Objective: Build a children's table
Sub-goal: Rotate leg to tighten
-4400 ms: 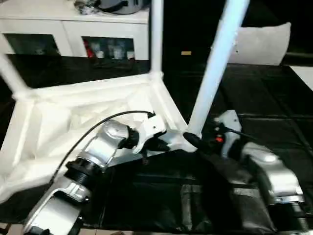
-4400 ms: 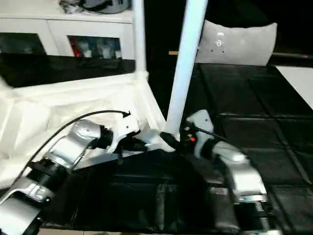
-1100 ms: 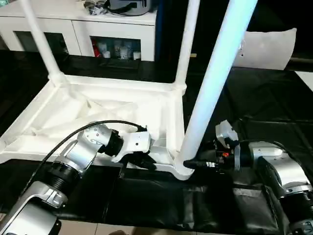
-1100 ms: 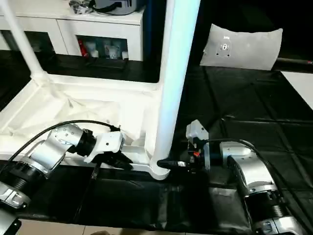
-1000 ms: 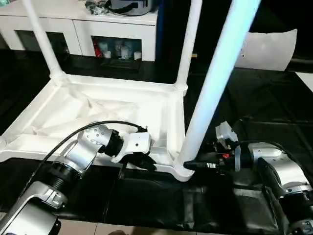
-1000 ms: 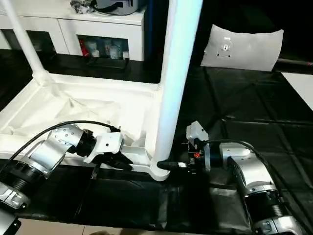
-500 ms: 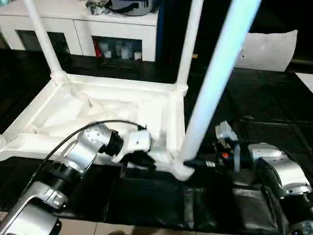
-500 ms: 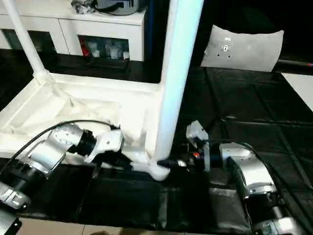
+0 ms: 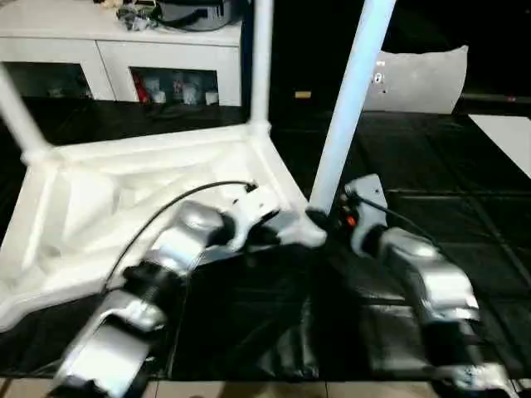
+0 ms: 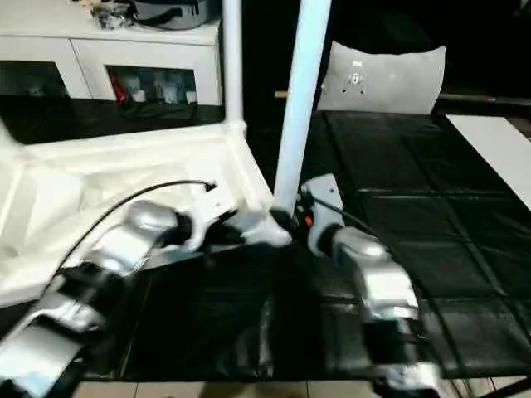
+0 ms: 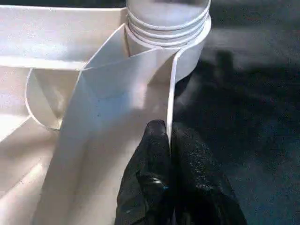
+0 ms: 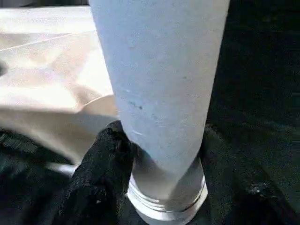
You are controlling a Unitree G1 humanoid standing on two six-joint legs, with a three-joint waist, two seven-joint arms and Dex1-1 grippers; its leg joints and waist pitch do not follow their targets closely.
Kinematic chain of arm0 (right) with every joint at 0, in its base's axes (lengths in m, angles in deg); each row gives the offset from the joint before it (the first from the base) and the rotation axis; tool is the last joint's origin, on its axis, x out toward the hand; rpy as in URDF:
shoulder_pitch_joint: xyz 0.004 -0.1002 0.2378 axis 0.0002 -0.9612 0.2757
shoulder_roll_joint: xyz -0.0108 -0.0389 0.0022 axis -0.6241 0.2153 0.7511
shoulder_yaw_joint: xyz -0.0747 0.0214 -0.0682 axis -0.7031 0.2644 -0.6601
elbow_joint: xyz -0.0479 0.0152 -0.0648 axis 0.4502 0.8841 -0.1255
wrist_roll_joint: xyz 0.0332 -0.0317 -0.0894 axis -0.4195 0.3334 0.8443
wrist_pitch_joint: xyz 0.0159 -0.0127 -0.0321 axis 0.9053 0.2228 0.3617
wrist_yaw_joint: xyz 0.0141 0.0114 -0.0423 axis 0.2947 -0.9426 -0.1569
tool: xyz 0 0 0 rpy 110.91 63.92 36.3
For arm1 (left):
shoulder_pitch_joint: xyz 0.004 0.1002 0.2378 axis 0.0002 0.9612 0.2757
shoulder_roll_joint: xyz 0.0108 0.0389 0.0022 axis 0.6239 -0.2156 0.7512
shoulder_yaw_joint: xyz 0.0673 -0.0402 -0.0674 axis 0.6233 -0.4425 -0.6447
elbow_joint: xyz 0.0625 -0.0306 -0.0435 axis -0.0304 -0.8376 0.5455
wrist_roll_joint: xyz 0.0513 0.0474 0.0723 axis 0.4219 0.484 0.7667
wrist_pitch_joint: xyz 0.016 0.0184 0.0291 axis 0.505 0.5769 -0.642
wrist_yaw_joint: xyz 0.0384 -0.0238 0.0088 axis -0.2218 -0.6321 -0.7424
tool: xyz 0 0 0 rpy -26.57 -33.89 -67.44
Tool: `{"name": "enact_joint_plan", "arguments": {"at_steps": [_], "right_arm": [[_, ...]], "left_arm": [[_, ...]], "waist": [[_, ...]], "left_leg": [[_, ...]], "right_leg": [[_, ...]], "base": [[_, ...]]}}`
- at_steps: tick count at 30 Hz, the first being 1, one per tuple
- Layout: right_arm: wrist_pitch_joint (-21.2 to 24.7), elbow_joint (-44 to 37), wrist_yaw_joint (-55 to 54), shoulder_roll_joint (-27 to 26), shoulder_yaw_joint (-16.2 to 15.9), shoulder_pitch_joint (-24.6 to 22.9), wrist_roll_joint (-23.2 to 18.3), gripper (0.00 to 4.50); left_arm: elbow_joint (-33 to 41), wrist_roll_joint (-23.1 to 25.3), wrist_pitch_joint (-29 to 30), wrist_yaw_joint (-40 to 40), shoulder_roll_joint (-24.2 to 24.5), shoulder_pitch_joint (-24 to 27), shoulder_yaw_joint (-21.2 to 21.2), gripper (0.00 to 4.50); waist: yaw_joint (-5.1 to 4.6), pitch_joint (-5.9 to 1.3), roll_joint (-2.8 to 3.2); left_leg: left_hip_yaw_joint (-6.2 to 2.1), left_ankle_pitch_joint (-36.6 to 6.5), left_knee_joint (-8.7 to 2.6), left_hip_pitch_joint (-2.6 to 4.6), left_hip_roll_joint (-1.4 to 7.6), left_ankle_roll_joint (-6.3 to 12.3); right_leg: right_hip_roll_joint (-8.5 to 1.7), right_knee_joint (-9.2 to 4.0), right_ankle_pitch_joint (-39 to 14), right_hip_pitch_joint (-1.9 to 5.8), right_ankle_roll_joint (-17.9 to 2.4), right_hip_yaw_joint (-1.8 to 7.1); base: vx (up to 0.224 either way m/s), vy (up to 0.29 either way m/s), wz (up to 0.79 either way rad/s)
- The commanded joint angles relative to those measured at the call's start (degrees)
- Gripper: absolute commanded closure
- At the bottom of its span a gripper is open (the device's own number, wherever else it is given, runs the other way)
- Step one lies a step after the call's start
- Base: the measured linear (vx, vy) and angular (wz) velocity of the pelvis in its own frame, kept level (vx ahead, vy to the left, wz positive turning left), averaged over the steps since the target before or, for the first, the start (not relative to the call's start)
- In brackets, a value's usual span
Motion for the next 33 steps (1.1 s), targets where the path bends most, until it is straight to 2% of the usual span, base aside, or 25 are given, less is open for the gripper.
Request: {"name": "enact_joint_plan", "arguments": {"at_steps": [1, 3, 4, 6, 9, 10, 11, 12, 14, 16, 18, 19, 20, 21, 22, 25, 27, 28, 31, 32, 33], "right_arm": [[1.53, 1.10, -0.14, -3.68, -4.48, -0.27, -0.37, 2.55], [1.42, 0.87, -0.77, -3.92, -4.23, -0.20, -0.10, 1.87], [0.88, 0.60, 0.18, -3.32, -4.87, -0.23, 0.26, 1.87], [0.22, 0.24, 1.65, -2.50, -5.50, -0.39, 0.40, 1.67], [-1.53, -0.17, 3.62, -0.89, -5.29, -1.01, -0.03, 1.45], [-2.88, -0.58, 5.10, 0.15, -4.75, -1.58, -0.61, 1.35], [-4.23, -1.01, 6.80, 1.03, -4.44, -2.04, -1.22, 1.22], [-5.22, -1.51, 8.59, 2.22, -4.12, -2.47, -1.72, 1.09], [-8.57, -2.41, 13.70, 5.30, -4.46, -3.32, -2.27, 0.97], [-10.19, -3.94, 19.86, 8.57, -4.52, -4.25, -4.09, 0.77], [-10.94, -4.65, 23.29, 10.78, -4.52, -4.71, -4.88, 0.77], [-11.95, -4.54, 25.92, 12.96, -4.90, -5.07, -4.64, 0.77], [-11.95, -4.54, 25.92, 12.96, -4.90, -5.07, -4.64, 0.77], [-14.32, -3.76, 30.34, 16.35, -5.32, -5.51, -4.41, 0.77], [-15.35, -3.25, 32.07, 17.50, -5.33, -5.60, -4.53, 0.77], [-16.42, -2.19, 37.13, 20.42, -5.74, -5.47, -5.40, 0.77], [-16.31, -2.42, 41.27, 22.58, -6.71, -5.59, -6.32, 0.77], [-16.20, -2.61, 43.02, 23.40, -7.08, -5.67, -6.80, 0.77], [-14.73, -2.17, 48.37, 24.83, -7.68, -5.35, -8.99, 0.77], [-14.58, -1.85, 49.87, 25.20, -7.99, -5.23, -9.59, 0.91], [-14.71, -1.49, 50.87, 25.34, -8.19, -5.17, -9.95, 1.01]], "left_arm": [[0.86, -1.14, -0.66, -4.19, -3.99, -2.67, -0.92, 4.50], [0.91, -1.11, -0.70, -4.00, -4.15, -2.58, -0.75, 4.50], [0.98, -0.94, -1.08, -3.49, -3.81, -2.39, -0.42, 4.50], [1.03, -0.77, -1.64, -2.76, -3.25, -2.17, -0.08, 4.50], [1.34, -0.73, -3.66, -0.54, -1.65, -1.63, 0.53, 4.50], [1.83, -0.94, -4.84, 1.34, -0.71, -1.08, 0.80, 4.50], [2.42, -1.16, -5.73, 3.08, 0.03, -0.55, 1.07, 4.50], [3.12, -1.36, -6.08, 4.81, 0.92, 0.02, 1.38, 4.50], [3.86, -1.57, -7.49, 7.53, 2.65, 0.88, 1.89, 4.50], [4.06, -1.79, -9.00, 9.98, 4.39, 1.35, 2.24, 4.50], [4.18, -2.01, -10.54, 11.86, 5.56, 1.64, 2.64, 4.50], [4.44, -2.02, -11.93, 13.72, 6.74, 2.01, 3.22, 4.50], [4.44, -2.02, -11.93, 13.72, 6.74, 2.01, 3.22, 4.50], [5.09, -2.22, -14.18, 17.71, 8.83, 2.82, 4.44, 4.50], [5.45, -2.36, -15.00, 19.53, 9.66, 3.21, 4.94, 4.50], [6.38, -2.27, -18.30, 24.14, 12.03, 4.20, 6.55, 4.50], [6.60, -2.61, -19.78, 26.37, 12.69, 4.51, 6.96, 4.50], [6.66, -2.79, -20.40, 27.29, 12.91, 4.62, 7.10, 4.50], [7.74, -3.66, -21.53, 30.81, 13.99, 4.99, 8.18, 4.50], [8.19, -3.93, -21.79, 31.74, 14.33, 5.11, 8.47, 4.50], [8.73, -4.20, -21.67, 32.61, 14.66, 5.28, 8.70, 4.50]], "waist": [[0.20, -3.80, -0.32], [0.34, -3.90, -0.27], [0.33, -3.95, -0.13], [0.28, -3.93, -0.33], [0.28, -3.77, -0.21], [0.19, -3.75, -0.82], [0.45, -3.76, -0.53], [0.30, -3.70, -0.80], [0.44, -3.81, -0.60], [0.50, -3.83, -0.65], [0.70, -3.71, -0.71], [0.76, -3.70, -0.37], [0.72, -3.70, -0.44], [0.68, -3.66, -0.51], [0.83, -3.62, -0.52], [1.03, -3.61, -0.43], [1.30, -3.53, -0.38], [1.66, -3.51, -0.56], [1.95, -3.55, -0.72], [1.97, -3.56, -0.66], [1.99, -3.59, -0.91]], "left_leg": [[-1.17, -9.18, -3.95, 0.65, 2.84, 1.05], [-1.16, -7.47, -3.93, 0.47, 2.91, 1.92], [-1.15, -6.73, -3.90, 0.45, 2.96, 2.35], [-1.12, -6.57, -3.92, 0.39, 2.99, 2.81], [-1.13, -7.93, -3.96, 0.43, 3.03, 2.79], [-1.08, -8.25, -4.00, 0.37, 3.05, 2.81], [-1.09, -8.25, -3.94, 0.39, 3.08, 2.88], [-1.08, -8.19, -3.99, 0.28, 3.12, 3.05], [-1.11, -7.43, -3.88, 0.24, 3.20, 3.60], [-0.98, -6.85, -3.74, 0.25, 3.26, 4.38], [-0.97, -7.04, -3.71, 0.20, 3.25, 5.24], [-1.02, -7.39, -3.72, 0.25, 3.26, 5.10], [-1.02, -7.69, -3.75, 0.23, 3.27, 4.95], [-1.03, -8.69, -3.76, 0.30, 3.31, 4.72], [-1.03, -9.47, -3.80, 0.49, 3.49, 4.34], [-1.05, -9.67, -3.85, 0.43, 3.51, 4.24], [-0.96, -10.34, -3.88, 0.69, 3.57, 4.16], [-0.93, -10.43, -3.86, 0.78, 3.62, 4.18], [-1.01, -10.29, -3.97, 0.69, 3.72, 4.20], [-1.04, -10.08, -3.97, 0.64, 3.75, 4.23], [-0.93, -9.69, -3.91, 0.56, 3.76, 4.44]], "right_leg": [[-5.07, -4.99, -13.48, 2.20, -10.75, 3.19], [-5.05, -4.61, -9.99, 2.51, -11.45, 3.21], [-4.99, -4.40, -7.94, 2.57, -11.99, 3.19], [-5.05, -4.31, -6.70, 2.76, -12.47, 3.17], [-5.12, -4.55, -8.61, 2.75, -12.38, 3.19], [-5.14, -4.65, -9.33, 2.78, -12.15, 3.17], [-5.30, -4.64, -9.83, 2.81, -11.80, 3.24], [-5.26, -4.60, -9.75, 2.82, -11.78, 3.23], [-5.31, -4.38, -8.28, 2.89, -12.11, 3.22], [-5.19, -4.18, -6.35, 2.83, -12.60, 3.26], [-5.19, -4.23, -6.37, 2.80, -12.90, 3.19], [-5.22, -4.26, -7.08, 2.81, -12.93, 3.14], [-5.19, -4.35, -7.76, 2.78, -12.83, 3.12], [-5.23, -4.47, -9.18, 2.63, -12.77, 3.11], [-5.30, -4.60, -10.61, 2.58, -12.54, 3.14], [-5.18, -4.55, -10.61, 2.55, -12.69, 3.20], [-5.20, -4.62, -11.35, 2.41, -12.88, 3.18], [-5.25, -4.66, -11.89, 2.36, -12.90, 3.20], [-5.32, -4.47, -11.89, 2.48, -12.92, 3.13], [-5.35, -4.42, -11.73, 2.50, -12.95, 3.11], [-5.26, -4.34, -11.06, 2.45, -13.23, 3.09]], "base": [[0.000, 0.000, 0.00], [0.000, 0.000, 0.00], [0.000, 0.000, 0.00], [0.000, 0.000, 0.00], [0.000, 0.000, 0.00], [0.000, 0.000, 0.00], [0.000, 0.000, 0.00], [0.000, 0.000, 0.00], [0.000, 0.000, 0.00], [0.000, 0.000, 0.00], [0.000, 0.000, 0.00], [0.000, 0.000, 0.00], [0.000, 0.000, 0.00], [0.000, 0.000, 0.00], [0.000, 0.000, 0.00], [0.000, 0.000, 0.00], [0.000, 0.000, 0.00], [0.000, 0.000, 0.00], [0.000, 0.000, 0.00], [0.000, 0.000, 0.00], [0.000, 0.000, 0.00]]}}
